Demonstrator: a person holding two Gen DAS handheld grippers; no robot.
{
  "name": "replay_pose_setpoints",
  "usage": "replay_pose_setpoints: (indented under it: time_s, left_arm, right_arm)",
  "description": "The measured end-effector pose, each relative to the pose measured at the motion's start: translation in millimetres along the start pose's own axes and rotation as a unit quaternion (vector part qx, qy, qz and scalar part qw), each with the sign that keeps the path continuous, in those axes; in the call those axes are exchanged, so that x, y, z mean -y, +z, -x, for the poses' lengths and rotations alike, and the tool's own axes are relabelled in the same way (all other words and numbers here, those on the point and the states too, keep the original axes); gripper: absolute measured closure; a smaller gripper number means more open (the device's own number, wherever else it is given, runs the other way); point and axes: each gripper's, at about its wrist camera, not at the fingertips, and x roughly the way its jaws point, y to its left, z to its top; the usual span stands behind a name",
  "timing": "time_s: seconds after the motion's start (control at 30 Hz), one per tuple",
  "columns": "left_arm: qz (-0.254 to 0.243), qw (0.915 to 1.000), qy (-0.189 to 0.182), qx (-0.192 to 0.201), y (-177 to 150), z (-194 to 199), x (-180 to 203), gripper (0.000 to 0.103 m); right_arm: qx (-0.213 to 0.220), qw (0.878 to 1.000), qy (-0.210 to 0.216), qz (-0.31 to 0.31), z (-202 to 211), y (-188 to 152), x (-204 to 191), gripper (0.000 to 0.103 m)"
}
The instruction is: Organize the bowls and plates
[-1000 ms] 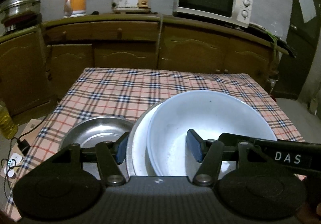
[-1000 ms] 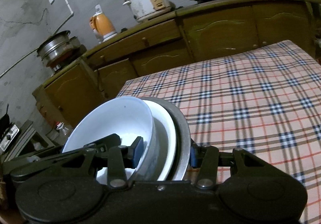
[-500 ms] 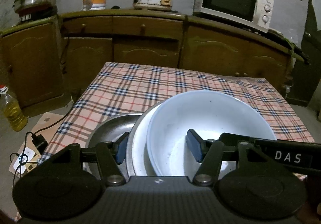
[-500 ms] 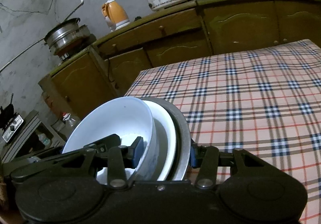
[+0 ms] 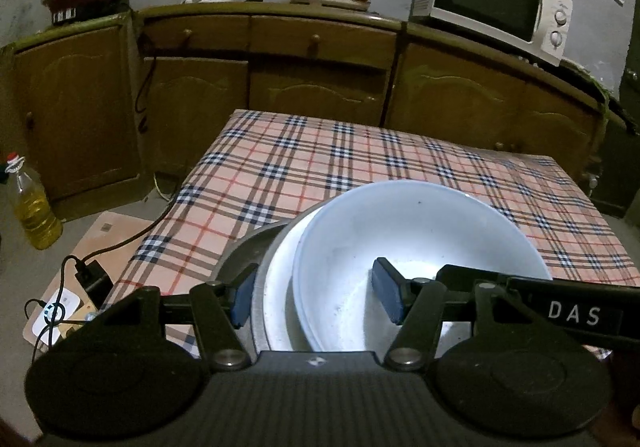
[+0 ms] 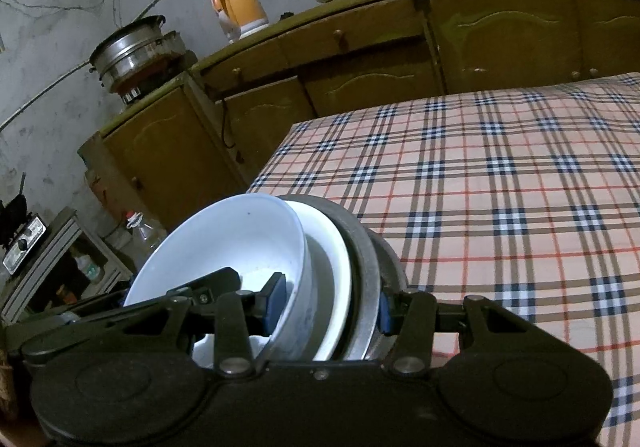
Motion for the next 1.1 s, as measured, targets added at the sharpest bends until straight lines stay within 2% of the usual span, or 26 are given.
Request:
replay_pose_setpoints:
  time_s: [0.37, 1.1]
  left_arm:
    - [-0.002, 1.0, 0.003, -0.007, 2, -25, -19, 0.041]
    - [-0.013, 0.9996, 0.004, -0.026, -9, -72, -28, 0.041]
  right_arm:
    - [-0.01, 1.0, 0.001, -0.004, -38, 1, -4, 0.047]
    - [-0.03, 0.999, 0.0, -0.023, -92, -8, 19, 0.047]
